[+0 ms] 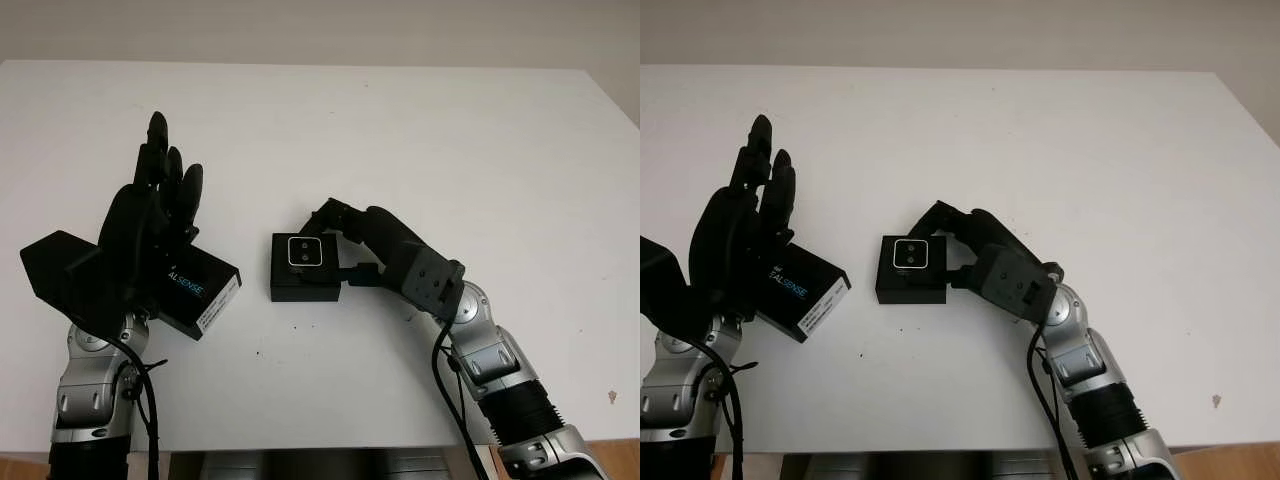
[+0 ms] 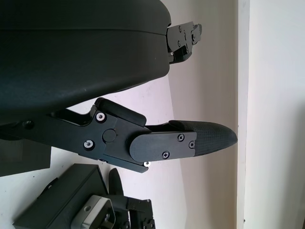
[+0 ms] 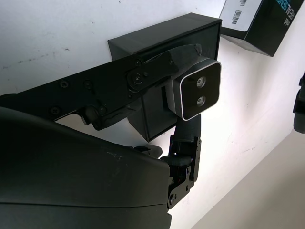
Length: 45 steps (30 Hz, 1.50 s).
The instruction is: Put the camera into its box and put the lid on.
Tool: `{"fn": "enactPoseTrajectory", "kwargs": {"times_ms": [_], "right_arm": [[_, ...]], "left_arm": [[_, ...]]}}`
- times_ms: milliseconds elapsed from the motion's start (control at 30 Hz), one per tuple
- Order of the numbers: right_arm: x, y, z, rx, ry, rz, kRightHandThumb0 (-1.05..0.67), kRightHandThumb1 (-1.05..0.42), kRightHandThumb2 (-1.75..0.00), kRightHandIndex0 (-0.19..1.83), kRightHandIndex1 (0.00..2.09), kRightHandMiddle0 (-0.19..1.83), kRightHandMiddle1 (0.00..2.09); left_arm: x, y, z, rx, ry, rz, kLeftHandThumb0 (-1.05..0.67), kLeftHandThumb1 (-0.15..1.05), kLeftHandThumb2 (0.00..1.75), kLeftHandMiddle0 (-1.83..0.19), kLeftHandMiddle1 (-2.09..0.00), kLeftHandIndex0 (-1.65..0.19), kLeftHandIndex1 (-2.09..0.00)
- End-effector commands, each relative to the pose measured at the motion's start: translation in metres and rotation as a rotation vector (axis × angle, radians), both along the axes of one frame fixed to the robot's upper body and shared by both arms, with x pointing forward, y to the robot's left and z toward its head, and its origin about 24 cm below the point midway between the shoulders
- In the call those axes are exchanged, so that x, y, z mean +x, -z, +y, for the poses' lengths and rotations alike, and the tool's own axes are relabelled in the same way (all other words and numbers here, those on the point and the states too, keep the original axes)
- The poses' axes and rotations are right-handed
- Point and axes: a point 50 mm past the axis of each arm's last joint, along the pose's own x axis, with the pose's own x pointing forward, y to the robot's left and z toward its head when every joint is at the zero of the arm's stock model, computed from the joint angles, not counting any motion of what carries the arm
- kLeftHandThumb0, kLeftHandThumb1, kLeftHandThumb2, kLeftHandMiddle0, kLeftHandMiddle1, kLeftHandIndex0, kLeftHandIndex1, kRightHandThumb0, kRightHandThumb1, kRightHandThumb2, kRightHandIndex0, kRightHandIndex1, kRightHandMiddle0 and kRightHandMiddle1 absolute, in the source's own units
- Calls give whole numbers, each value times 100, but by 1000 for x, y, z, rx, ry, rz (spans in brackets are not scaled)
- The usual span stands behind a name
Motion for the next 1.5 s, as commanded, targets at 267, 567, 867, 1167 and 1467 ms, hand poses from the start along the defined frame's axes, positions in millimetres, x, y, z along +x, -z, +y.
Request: {"fn": "enactPoseTrajectory", "kwargs": {"times_ms": [267,567,867,1167,1467], "right_arm": [[-4,0,-7,-62,-9,6,-58,-89,-5,12,1,15,87],[-6,-1,-9,-65,-15,20,-59,-88,-5,1,2,13,56],[-7,-3,-9,-54,-16,8,-60,-88,-6,-4,3,12,40],[-12,-5,-7,-9,26,-132,-67,-88,-5,6,8,20,41],[-20,-7,-3,-112,39,-446,-71,-90,-6,17,12,19,45]], "left_arm": [[-4,-4,1,-6,-11,-15,-76,105,44,19,0,19,0],[-4,-4,0,-8,-7,-17,-76,105,43,19,0,19,0],[-4,-2,0,-4,0,-18,-76,105,45,19,0,19,0],[-5,-2,-1,4,-2,-22,-78,105,45,19,0,19,0],[-6,-1,-1,7,-4,-18,-75,105,47,19,0,19,0]]}}
